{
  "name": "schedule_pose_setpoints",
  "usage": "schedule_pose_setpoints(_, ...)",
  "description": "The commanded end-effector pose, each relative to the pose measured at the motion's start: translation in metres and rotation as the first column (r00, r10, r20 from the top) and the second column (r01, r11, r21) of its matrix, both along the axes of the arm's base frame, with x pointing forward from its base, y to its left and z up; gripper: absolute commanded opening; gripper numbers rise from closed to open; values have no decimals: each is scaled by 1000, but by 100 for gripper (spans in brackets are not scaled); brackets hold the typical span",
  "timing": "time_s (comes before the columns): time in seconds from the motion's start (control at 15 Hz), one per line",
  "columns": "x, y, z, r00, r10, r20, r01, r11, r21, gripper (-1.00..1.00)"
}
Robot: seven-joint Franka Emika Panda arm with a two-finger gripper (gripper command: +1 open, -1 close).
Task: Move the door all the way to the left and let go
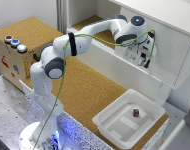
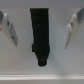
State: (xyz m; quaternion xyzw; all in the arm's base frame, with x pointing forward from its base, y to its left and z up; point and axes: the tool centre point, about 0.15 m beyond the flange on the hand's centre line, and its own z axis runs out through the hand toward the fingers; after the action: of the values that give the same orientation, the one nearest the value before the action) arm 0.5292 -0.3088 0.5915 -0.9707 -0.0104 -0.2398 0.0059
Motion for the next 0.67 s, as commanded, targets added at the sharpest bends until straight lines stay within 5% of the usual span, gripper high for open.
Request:
schedule_pose_setpoints(0.0,7,-3,7,999,33,1,-33,999,29,100)
schedule_pose_setpoints(0.07,7,-2,7,1000,29,10,-29,1000,9,100)
schedule_pose_setpoints(0.13,8,-3,7,1000,16,19,-16,1000,-2,-100)
schedule_pose_setpoints(0.6,15,4,-3,998,-30,54,35,995,-98,-100)
